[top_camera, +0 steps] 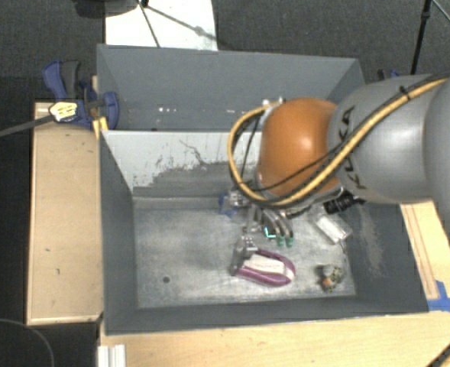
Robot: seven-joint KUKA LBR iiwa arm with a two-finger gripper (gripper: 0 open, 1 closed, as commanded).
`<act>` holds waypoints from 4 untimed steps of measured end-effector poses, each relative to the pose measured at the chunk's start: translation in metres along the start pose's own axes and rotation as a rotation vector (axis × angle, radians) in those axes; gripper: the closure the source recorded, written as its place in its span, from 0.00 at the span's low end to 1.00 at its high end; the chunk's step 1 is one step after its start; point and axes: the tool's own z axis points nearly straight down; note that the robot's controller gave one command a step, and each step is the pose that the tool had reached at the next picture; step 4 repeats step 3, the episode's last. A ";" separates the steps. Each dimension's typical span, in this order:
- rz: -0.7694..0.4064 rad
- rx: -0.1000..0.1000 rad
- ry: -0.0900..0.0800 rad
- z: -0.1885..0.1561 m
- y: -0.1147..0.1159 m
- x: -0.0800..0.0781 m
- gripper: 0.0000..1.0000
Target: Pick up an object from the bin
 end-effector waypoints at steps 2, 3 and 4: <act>-0.218 0.000 -0.006 0.046 -0.063 0.033 1.00; -0.252 0.002 -0.015 -0.144 -0.073 0.031 1.00; -0.252 0.002 -0.015 -0.144 -0.073 0.031 1.00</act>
Offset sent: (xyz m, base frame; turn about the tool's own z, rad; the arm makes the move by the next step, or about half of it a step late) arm -0.0329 -0.0635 -0.0465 -0.2244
